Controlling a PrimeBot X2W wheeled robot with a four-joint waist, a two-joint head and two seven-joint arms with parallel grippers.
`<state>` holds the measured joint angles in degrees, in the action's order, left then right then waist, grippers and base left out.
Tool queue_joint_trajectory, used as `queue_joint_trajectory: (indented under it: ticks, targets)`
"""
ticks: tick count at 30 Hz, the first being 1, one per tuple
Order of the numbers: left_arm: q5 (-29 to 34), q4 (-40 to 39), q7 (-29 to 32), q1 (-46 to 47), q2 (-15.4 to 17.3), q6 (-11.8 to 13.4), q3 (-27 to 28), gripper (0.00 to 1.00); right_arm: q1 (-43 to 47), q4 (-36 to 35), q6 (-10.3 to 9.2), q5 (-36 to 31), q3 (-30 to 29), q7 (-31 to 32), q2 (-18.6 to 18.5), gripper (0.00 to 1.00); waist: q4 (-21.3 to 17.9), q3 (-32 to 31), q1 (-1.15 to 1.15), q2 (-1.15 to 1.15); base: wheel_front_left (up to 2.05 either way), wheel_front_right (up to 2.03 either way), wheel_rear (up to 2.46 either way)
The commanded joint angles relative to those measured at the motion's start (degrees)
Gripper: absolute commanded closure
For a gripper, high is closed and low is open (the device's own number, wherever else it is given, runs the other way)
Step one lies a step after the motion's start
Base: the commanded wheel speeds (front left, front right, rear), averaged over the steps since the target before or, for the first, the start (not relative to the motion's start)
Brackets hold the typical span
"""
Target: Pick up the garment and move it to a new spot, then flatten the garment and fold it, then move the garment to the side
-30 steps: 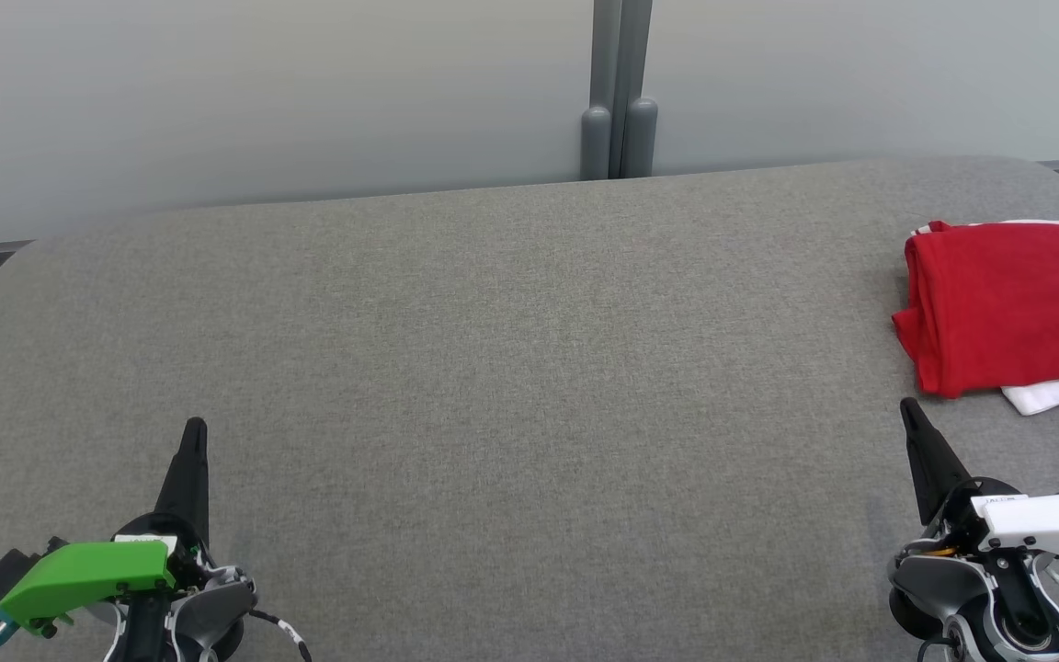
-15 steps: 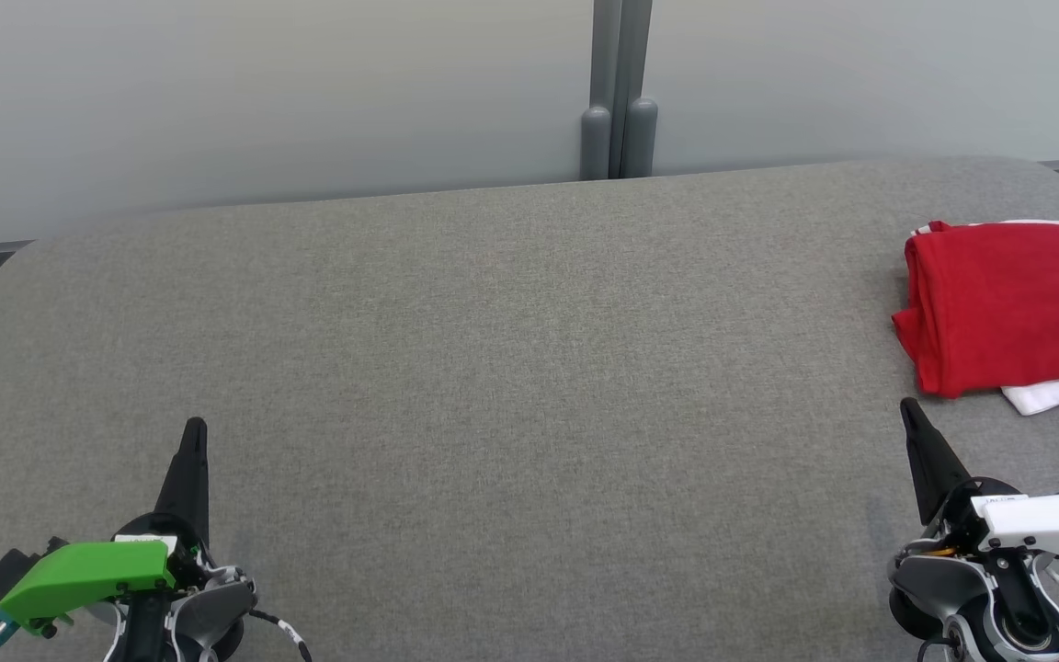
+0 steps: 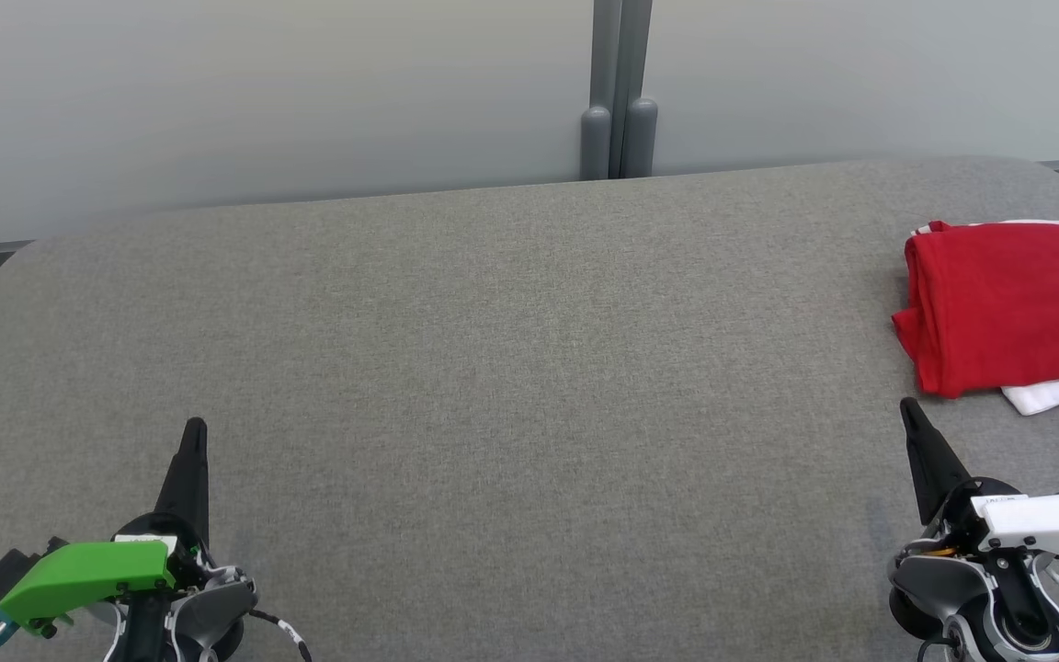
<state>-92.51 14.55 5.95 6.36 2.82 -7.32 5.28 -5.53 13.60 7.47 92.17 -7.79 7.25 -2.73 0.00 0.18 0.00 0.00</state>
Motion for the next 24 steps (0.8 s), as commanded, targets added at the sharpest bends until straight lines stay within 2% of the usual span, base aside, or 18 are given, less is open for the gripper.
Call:
queue_joint_trajectory:
  ticks: [1,24]
  targets:
    - [-0.03,-0.25,0.03,0.64,0.00,-0.36,0.08,1.00,-0.54,0.12,0.04,0.32,0.07,0.12,-0.29,1.00,0.00,0.00,0.00,0.00,0.00,0.00,0.00]
    - [-0.03,-0.26,0.02,0.64,0.00,-0.37,0.08,1.00,-0.54,0.12,0.04,0.32,0.08,0.12,-0.29,1.00,0.00,0.00,0.00,0.00,0.00,0.00,0.00]
